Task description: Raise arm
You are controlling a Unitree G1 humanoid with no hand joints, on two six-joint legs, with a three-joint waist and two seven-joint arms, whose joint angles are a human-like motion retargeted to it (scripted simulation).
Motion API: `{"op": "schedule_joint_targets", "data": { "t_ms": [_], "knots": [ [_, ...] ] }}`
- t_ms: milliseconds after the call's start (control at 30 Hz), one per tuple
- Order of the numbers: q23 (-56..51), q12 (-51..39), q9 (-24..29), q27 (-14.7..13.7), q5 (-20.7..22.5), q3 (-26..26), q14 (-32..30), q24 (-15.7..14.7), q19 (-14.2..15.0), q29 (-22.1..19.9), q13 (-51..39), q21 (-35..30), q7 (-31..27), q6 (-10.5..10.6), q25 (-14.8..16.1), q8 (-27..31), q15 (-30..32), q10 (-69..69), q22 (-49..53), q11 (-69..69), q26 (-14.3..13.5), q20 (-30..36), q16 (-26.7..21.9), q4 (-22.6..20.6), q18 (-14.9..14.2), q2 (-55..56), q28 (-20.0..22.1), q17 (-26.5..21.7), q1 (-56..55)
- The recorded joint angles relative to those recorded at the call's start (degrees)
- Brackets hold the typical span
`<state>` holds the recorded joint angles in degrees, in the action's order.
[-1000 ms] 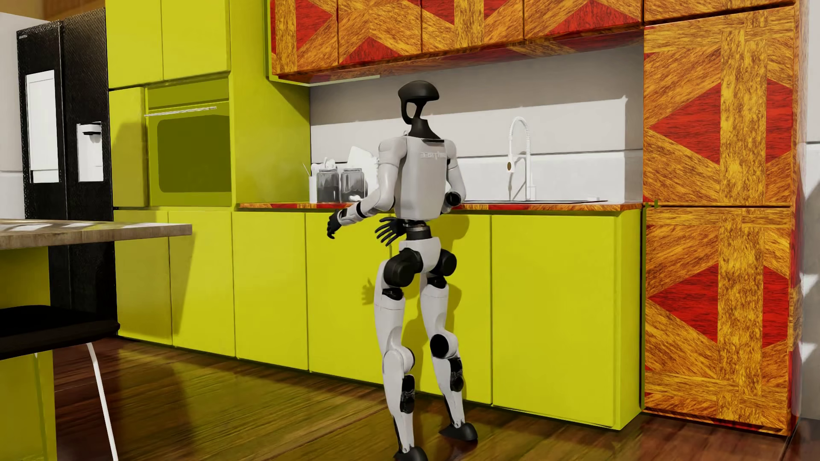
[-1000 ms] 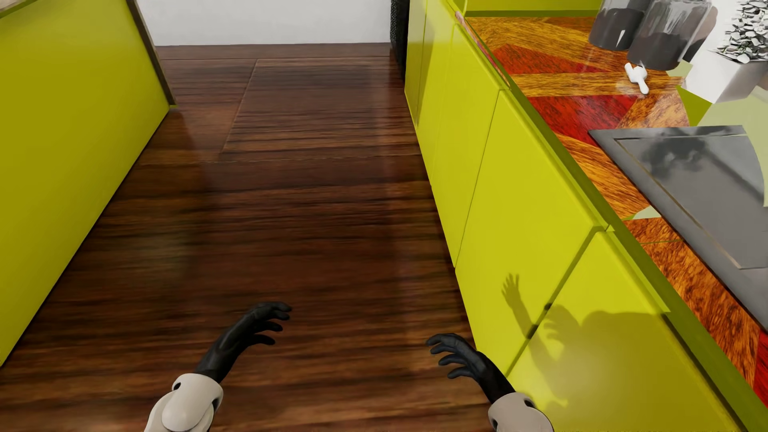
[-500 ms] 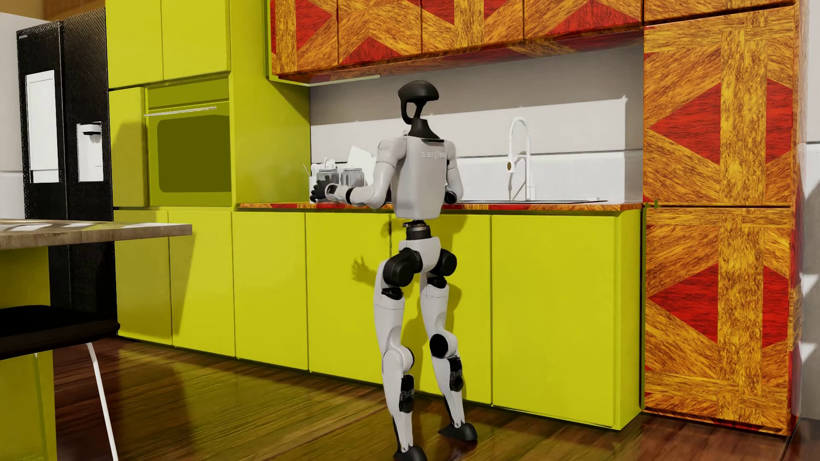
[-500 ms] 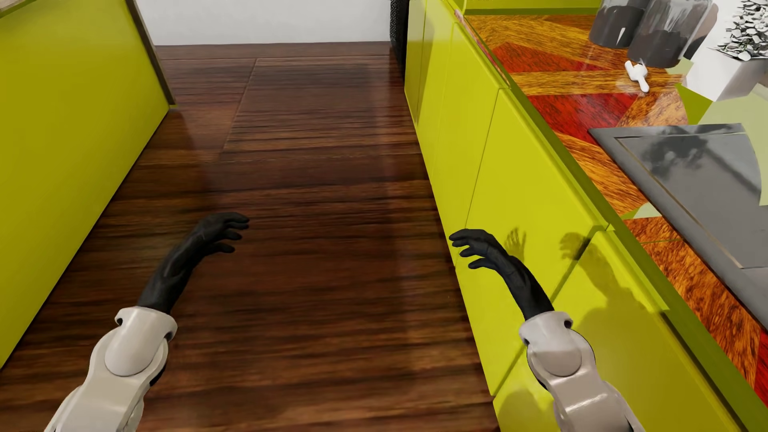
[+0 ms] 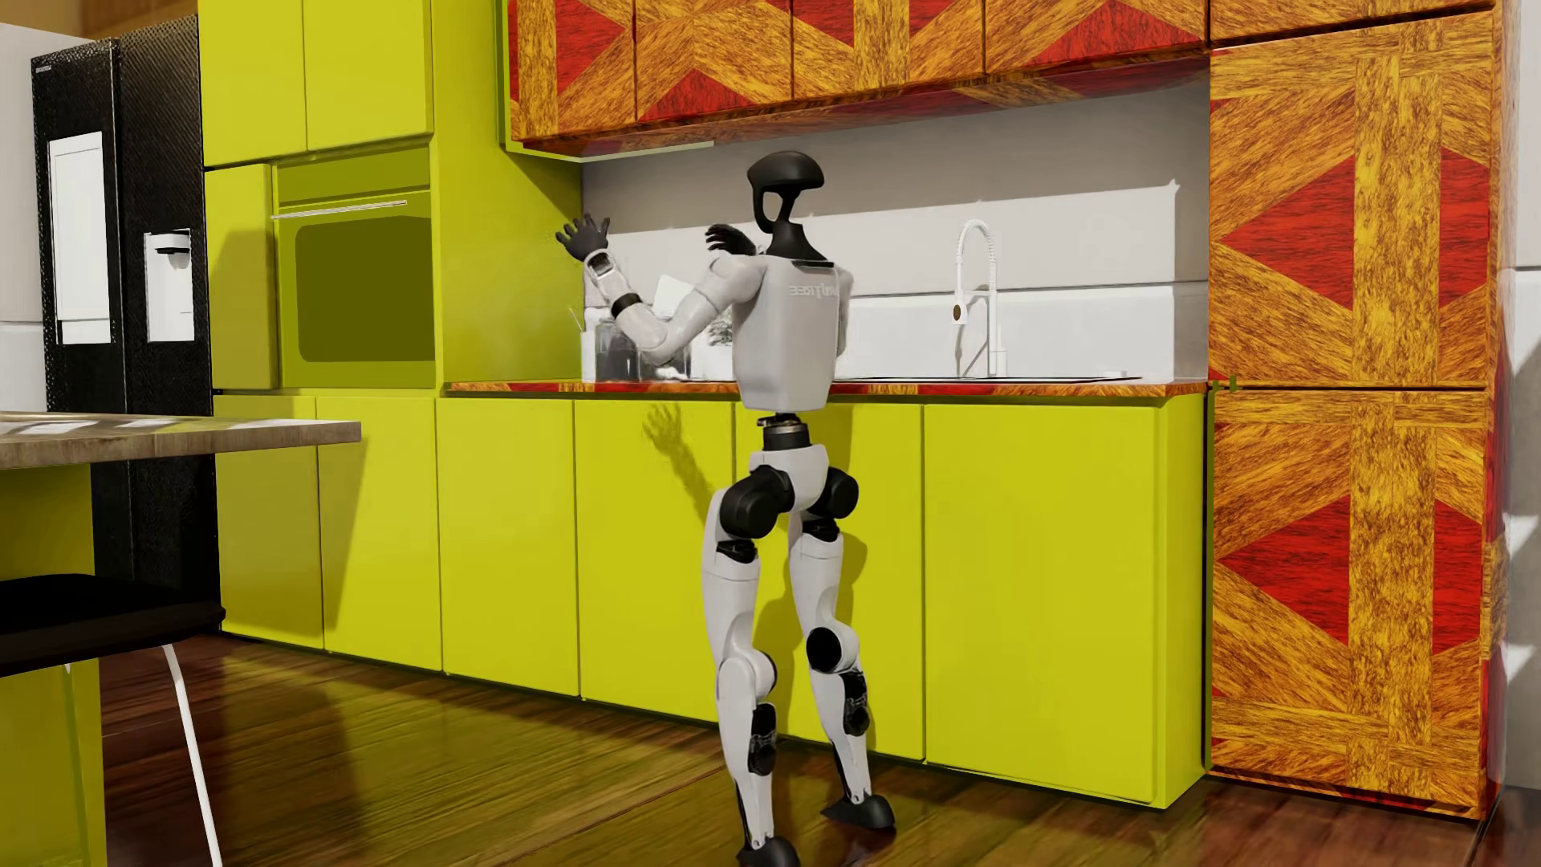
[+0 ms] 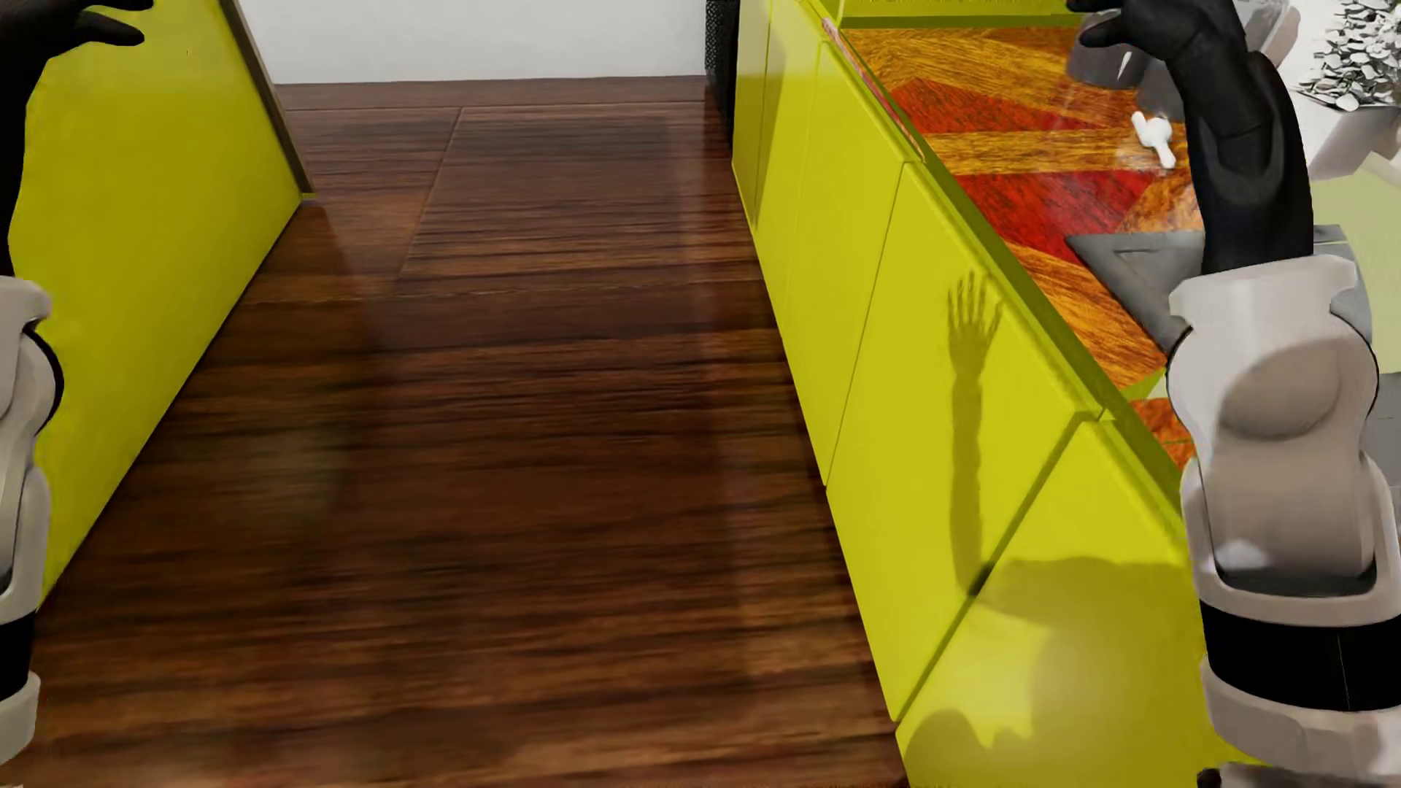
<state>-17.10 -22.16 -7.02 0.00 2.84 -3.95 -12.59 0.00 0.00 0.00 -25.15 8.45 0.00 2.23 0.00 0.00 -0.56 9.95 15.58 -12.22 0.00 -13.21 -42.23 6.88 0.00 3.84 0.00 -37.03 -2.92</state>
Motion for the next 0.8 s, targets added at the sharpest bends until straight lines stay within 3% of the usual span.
{"op": "schedule_joint_targets", "data": {
  "t_ms": [100, 267, 800],
  "knots": [
    [0.7, -8.0, -0.3, 0.0, 0.0, 0.1, -0.1, 0.0, 0.0, 0.0, -8.6, 2.0, 0.0, -0.4, 0.0, 0.0, 0.4, 0.0, 2.0, 0.4, 0.0, -1.0, -4.2, -0.2, 0.0, -0.1, 0.0, -3.9, 0.0],
    [0.3, -20.6, -0.5, 0.0, 0.0, -0.1, 0.4, 0.0, 0.0, 0.0, -20.6, -0.5, 0.0, -0.7, 0.0, 0.0, -0.1, -0.1, 2.9, 0.4, 0.0, 1.0, -10.1, -0.5, 0.0, -0.4, 0.0, -9.4, 0.4],
    [13.9, -59.4, -1.1, 0.0, -0.1, -0.7, 4.8, 0.0, 0.0, 0.0, -56.8, -22.9, 0.0, -0.4, 0.0, 0.0, 1.4, 0.0, -7.5, 2.3, 0.0, 23.1, -19.7, -1.5, 0.0, -2.9, 0.0, -19.6, 2.9]
  ]
}}
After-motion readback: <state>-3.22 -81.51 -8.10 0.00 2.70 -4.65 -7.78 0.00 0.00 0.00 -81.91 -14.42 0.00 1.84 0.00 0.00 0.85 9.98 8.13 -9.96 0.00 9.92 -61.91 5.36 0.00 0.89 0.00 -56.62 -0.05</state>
